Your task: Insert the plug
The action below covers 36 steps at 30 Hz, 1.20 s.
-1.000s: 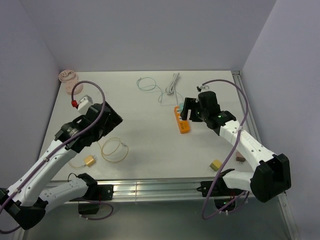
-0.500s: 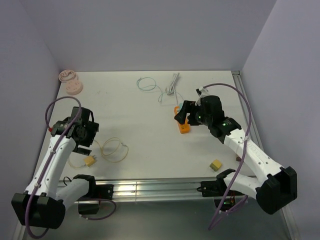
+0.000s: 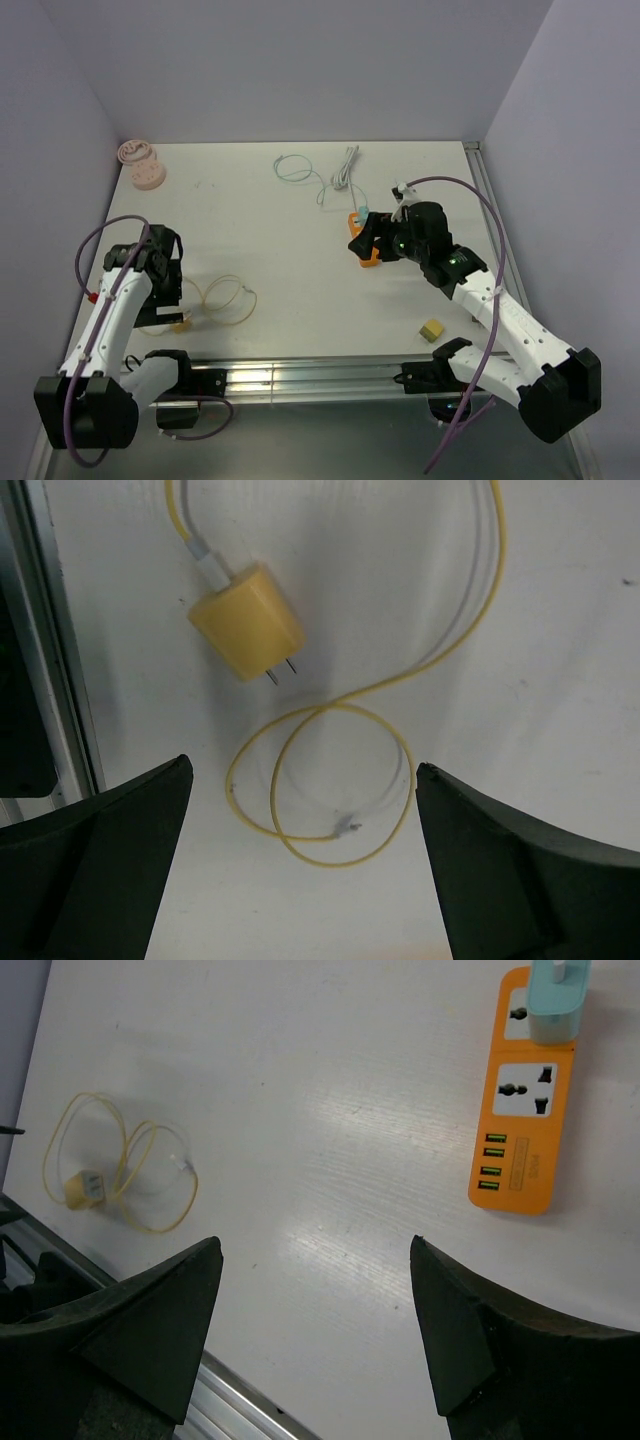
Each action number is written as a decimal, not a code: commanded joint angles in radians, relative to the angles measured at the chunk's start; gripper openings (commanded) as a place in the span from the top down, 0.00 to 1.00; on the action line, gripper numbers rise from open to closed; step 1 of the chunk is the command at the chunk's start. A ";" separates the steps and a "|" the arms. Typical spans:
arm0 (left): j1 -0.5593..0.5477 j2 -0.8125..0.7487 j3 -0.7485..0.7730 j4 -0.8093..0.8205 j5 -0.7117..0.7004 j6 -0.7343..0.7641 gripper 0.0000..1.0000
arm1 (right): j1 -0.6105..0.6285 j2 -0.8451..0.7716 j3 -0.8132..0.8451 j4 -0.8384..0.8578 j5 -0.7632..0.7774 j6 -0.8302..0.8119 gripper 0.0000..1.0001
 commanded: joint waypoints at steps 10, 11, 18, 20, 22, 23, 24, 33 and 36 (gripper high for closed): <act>0.123 0.063 -0.071 0.043 0.000 -0.032 0.01 | 0.023 -0.035 -0.014 0.059 -0.029 -0.017 0.18; 0.132 0.073 -0.078 0.043 0.000 -0.034 0.01 | 0.023 -0.035 -0.016 0.061 -0.029 -0.019 0.18; 0.152 0.103 -0.111 0.070 0.003 -0.032 0.01 | 0.027 -0.036 -0.025 0.065 -0.032 -0.020 0.18; 0.155 0.096 -0.132 0.100 0.004 -0.034 0.00 | 0.029 -0.036 -0.026 0.068 -0.037 -0.019 0.18; 0.160 0.098 -0.155 0.115 0.008 -0.043 0.00 | 0.032 -0.033 -0.023 0.064 -0.037 -0.020 0.18; 0.161 0.101 -0.160 0.133 0.006 -0.043 0.01 | 0.034 -0.035 -0.019 0.062 -0.036 -0.020 0.18; 0.163 0.106 -0.166 0.140 0.011 -0.043 0.01 | 0.035 -0.036 -0.020 0.059 -0.034 -0.022 0.18; 0.169 0.147 -0.236 0.205 0.021 -0.072 0.07 | 0.046 -0.044 -0.025 0.059 -0.022 -0.025 0.18; 0.171 0.139 -0.266 0.231 0.023 -0.081 0.12 | 0.052 -0.044 -0.026 0.061 -0.019 -0.024 0.18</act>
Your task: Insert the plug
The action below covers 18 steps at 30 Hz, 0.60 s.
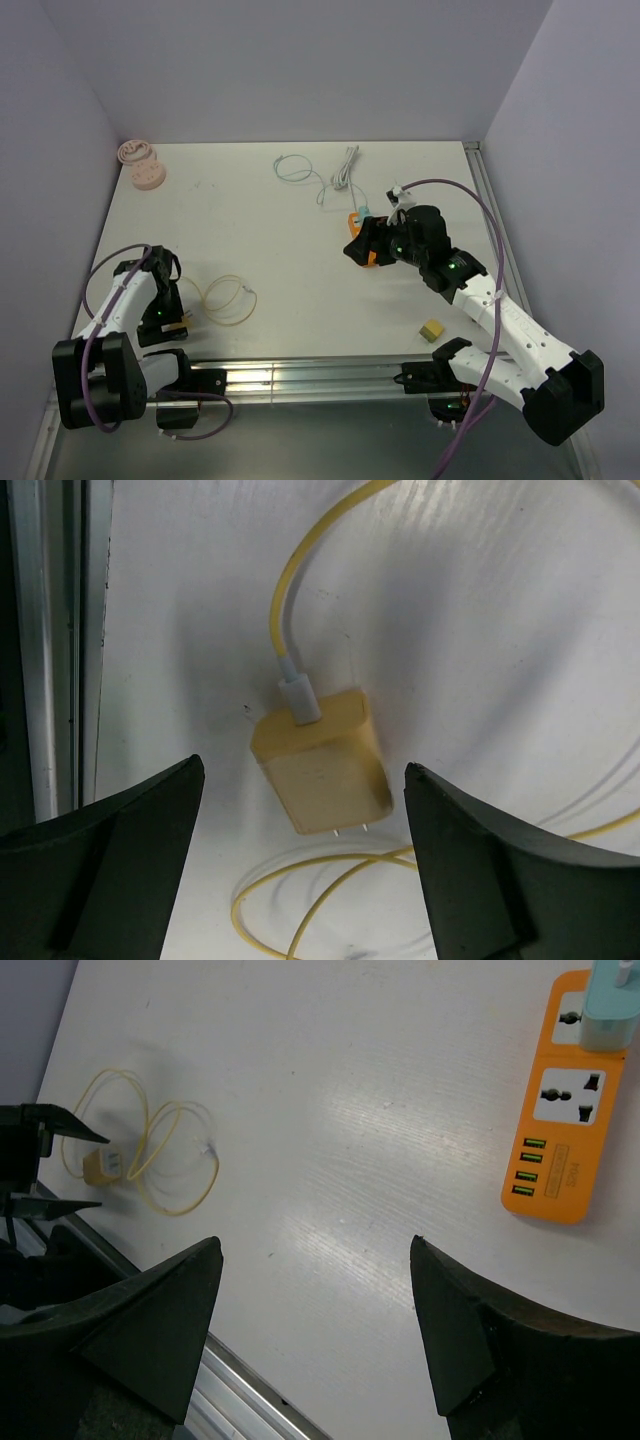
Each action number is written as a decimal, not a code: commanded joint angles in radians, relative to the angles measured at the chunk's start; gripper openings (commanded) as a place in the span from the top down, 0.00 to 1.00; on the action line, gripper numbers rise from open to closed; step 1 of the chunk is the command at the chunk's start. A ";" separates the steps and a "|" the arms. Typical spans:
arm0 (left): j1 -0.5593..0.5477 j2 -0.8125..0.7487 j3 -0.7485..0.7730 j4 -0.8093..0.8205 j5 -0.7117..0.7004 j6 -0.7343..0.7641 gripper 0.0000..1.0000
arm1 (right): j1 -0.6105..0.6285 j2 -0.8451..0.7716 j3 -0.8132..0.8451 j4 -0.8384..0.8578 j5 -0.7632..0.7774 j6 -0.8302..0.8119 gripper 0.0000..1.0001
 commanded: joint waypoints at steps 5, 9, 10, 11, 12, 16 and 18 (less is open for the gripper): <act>0.010 -0.006 -0.028 0.049 -0.002 -0.031 0.23 | 0.013 -0.015 -0.006 0.033 0.013 -0.014 0.18; 0.010 0.005 -0.033 0.055 -0.007 -0.018 0.36 | 0.014 -0.009 -0.004 0.033 0.021 -0.016 0.18; 0.010 0.005 -0.036 0.063 -0.005 -0.015 0.39 | 0.016 -0.006 0.000 0.033 0.022 -0.016 0.18; 0.009 0.007 -0.039 0.069 0.003 -0.012 0.43 | 0.016 -0.006 0.000 0.031 0.024 -0.016 0.18; 0.009 0.004 -0.048 0.073 0.006 -0.005 0.46 | 0.016 -0.006 0.002 0.027 0.028 -0.017 0.18; 0.009 -0.009 -0.057 0.092 0.024 0.026 0.58 | 0.017 0.000 0.006 0.021 0.044 -0.022 0.18; 0.009 -0.031 -0.051 0.087 0.030 0.052 0.66 | 0.017 0.002 0.010 0.014 0.048 -0.024 0.18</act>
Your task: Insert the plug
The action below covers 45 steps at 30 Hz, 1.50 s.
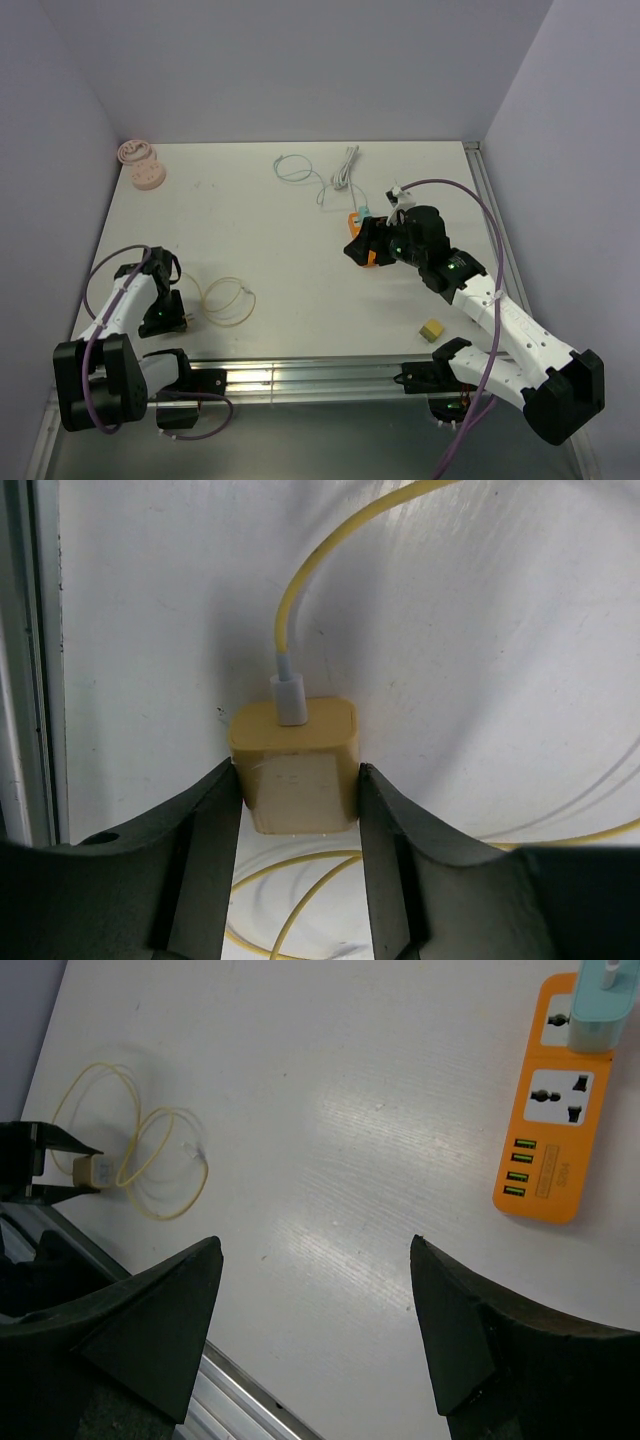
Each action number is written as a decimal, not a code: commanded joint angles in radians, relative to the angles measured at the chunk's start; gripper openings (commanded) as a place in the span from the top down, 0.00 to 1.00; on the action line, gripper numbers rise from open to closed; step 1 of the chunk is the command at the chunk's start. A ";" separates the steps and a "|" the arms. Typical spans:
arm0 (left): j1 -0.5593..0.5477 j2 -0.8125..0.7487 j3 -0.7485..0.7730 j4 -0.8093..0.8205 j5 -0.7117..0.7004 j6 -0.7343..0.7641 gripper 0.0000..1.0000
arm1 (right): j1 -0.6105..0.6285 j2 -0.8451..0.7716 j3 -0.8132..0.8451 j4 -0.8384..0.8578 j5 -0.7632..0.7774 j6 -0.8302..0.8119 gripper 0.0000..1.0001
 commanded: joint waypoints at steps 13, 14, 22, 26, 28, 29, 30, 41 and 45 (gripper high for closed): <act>-0.007 -0.306 0.119 -0.004 0.054 0.417 1.00 | 0.007 0.039 0.069 -0.017 0.093 -0.005 0.18; -0.010 -0.334 0.122 0.019 0.097 0.488 1.00 | 0.005 0.039 0.077 -0.022 0.093 -0.002 0.18; -0.065 -0.468 0.111 0.506 0.519 0.814 1.00 | 0.005 0.031 0.149 -0.052 0.054 0.010 0.16; -0.180 -0.387 0.248 0.523 0.572 0.932 1.00 | 0.004 0.048 0.183 -0.083 0.032 0.019 0.15; -0.257 -0.336 0.311 0.516 0.536 0.984 1.00 | 0.001 0.048 0.191 -0.074 0.003 0.039 0.14; -0.344 -0.283 0.361 0.515 0.530 1.035 1.00 | -0.010 0.048 0.191 -0.066 -0.014 0.047 0.12; -0.389 -0.253 0.386 0.507 0.528 1.058 1.00 | -0.015 0.048 0.194 -0.065 -0.031 0.050 0.08; -0.920 -0.124 0.446 0.481 0.276 1.271 1.00 | -0.047 -0.037 0.335 -0.270 -0.140 -0.004 0.07; -1.033 -0.156 0.430 0.498 0.254 1.317 1.00 | -0.047 -0.050 0.379 -0.325 -0.211 -0.002 0.11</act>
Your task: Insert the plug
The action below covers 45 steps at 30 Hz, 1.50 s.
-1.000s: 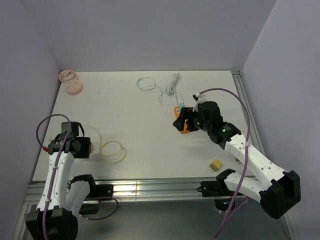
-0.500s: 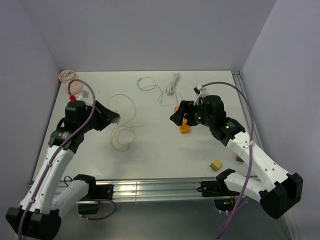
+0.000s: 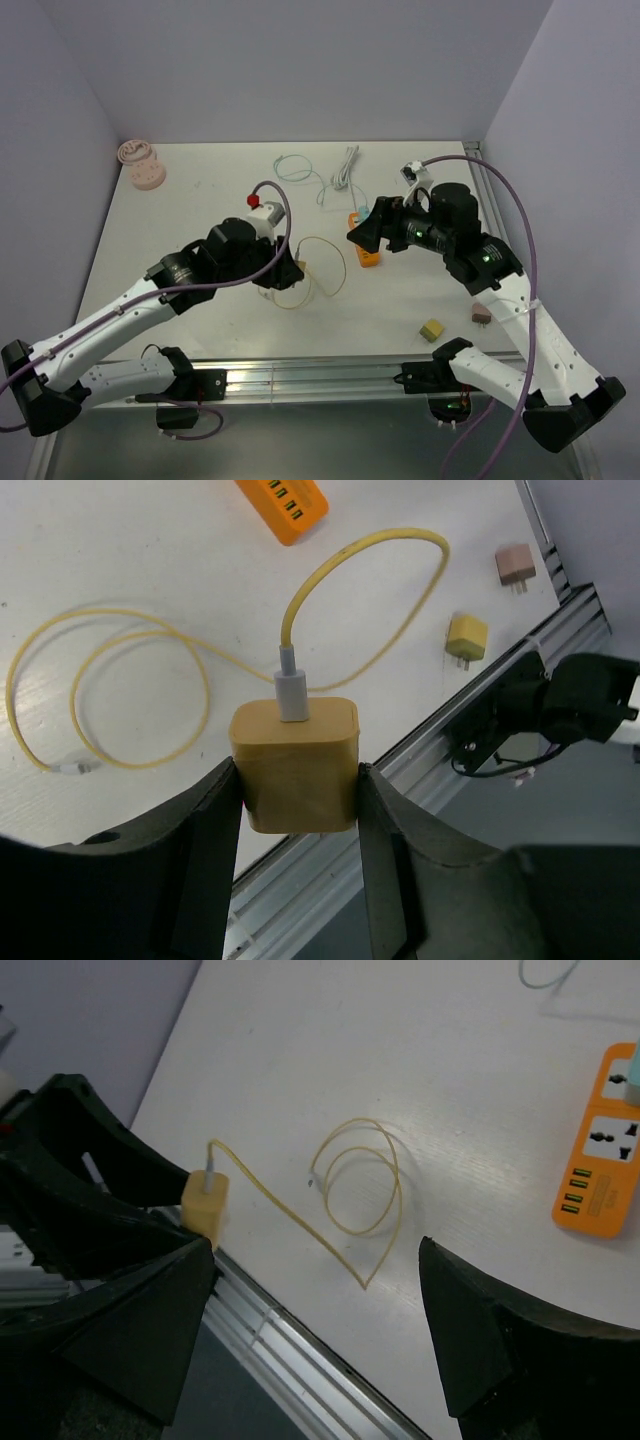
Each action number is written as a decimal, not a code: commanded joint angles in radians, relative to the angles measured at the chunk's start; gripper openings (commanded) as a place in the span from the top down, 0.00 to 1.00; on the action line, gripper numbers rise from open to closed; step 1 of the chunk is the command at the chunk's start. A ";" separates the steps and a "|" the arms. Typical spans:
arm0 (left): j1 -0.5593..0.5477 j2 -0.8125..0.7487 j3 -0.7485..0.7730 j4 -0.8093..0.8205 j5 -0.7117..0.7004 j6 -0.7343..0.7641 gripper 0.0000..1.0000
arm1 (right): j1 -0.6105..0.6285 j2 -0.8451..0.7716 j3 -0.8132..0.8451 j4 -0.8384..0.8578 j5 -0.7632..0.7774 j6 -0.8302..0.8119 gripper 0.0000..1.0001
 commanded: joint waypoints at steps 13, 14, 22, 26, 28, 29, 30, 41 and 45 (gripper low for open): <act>-0.472 0.024 0.076 -0.015 -0.474 0.190 1.00 | 0.033 0.083 0.120 -0.045 -0.397 0.072 0.22; -0.489 0.028 0.079 -0.009 -0.485 0.205 1.00 | 0.050 0.087 0.127 -0.052 -0.370 0.070 0.22; -0.597 0.013 0.090 0.051 -0.620 0.266 1.00 | 0.227 0.084 0.044 -0.029 -0.273 0.093 0.24; -0.618 0.021 0.098 0.057 -0.669 0.280 1.00 | 0.272 0.087 -0.002 -0.023 -0.242 0.076 0.27; -0.621 0.030 0.099 0.057 -0.674 0.294 1.00 | 0.286 0.089 -0.019 -0.017 -0.228 0.062 0.27; -0.622 0.034 0.101 0.056 -0.676 0.295 0.99 | 0.288 0.089 -0.024 -0.009 -0.231 0.064 0.28; -0.622 0.039 0.104 0.053 -0.674 0.298 1.00 | 0.289 0.089 -0.028 -0.003 -0.235 0.064 0.28; -0.647 0.062 0.118 0.051 -0.662 0.306 1.00 | 0.314 0.132 -0.034 0.029 -0.293 0.045 0.41; -0.651 0.064 0.128 0.047 -0.668 0.311 1.00 | 0.317 0.130 -0.044 0.033 -0.296 0.029 0.56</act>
